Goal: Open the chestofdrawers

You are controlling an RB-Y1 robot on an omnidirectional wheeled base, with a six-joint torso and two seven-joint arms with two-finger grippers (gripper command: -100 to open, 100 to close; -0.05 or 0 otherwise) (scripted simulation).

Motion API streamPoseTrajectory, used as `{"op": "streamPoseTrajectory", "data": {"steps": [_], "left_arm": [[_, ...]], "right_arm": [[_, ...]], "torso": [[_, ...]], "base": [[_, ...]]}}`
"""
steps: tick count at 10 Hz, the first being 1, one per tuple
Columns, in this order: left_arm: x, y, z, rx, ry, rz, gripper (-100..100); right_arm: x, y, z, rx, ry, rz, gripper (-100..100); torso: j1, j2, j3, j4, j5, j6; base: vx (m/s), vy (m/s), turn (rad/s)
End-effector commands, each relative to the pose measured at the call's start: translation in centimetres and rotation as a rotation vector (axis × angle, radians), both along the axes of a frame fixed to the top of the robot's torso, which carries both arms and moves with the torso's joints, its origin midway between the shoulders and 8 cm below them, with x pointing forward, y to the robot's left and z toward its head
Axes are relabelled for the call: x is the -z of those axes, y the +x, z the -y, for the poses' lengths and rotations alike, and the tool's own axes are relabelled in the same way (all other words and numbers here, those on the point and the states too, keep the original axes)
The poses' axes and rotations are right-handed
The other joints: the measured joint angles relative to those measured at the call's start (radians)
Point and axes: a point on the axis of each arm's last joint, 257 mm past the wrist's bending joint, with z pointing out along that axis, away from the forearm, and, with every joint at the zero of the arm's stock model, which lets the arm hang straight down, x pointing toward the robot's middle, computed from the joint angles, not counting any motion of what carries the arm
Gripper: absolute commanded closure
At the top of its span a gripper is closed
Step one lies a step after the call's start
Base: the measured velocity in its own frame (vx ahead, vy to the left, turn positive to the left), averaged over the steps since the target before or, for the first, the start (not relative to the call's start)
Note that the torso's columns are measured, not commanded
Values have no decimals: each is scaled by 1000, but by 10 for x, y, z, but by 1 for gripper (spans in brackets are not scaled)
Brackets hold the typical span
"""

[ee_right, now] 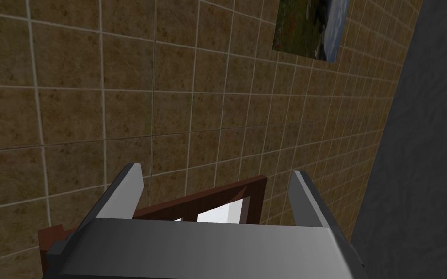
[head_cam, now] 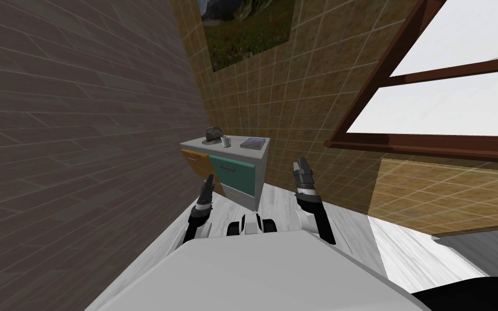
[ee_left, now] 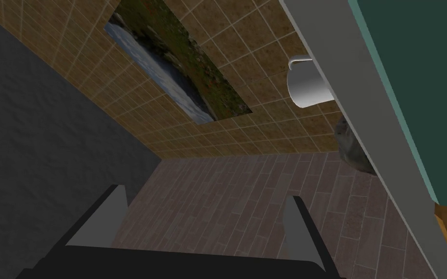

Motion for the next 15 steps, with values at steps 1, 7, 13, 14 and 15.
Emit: {"op": "streamPoseTrajectory", "data": {"steps": [1,7,13,14,15], "left_arm": [[22,2,6,1,27,-14,-100],[67,2,18,7,72,-46,-100],[105,0,29,13,98,-84,-100],[112,-1,32,15,103,-91,-100],[119,-3,34,18,107,-96,-100]], "right_arm": [[0,0,0,0,0,0,0],[0,0,0,0,0,0,0],[0,0,0,0,0,0,0],[0,0,0,0,0,0,0],[0,0,0,0,0,0,0]], "torso": [[0,-2,-1,-1,0,0],[1,-2,-1,-1,0,0],[0,-1,-1,0,0,0],[0,-1,-1,0,0,0],[0,-2,-1,-1,0,0]], "base": [[87,40,-73],[71,40,-55],[57,31,-41],[55,34,-51],[64,39,-57]]}}
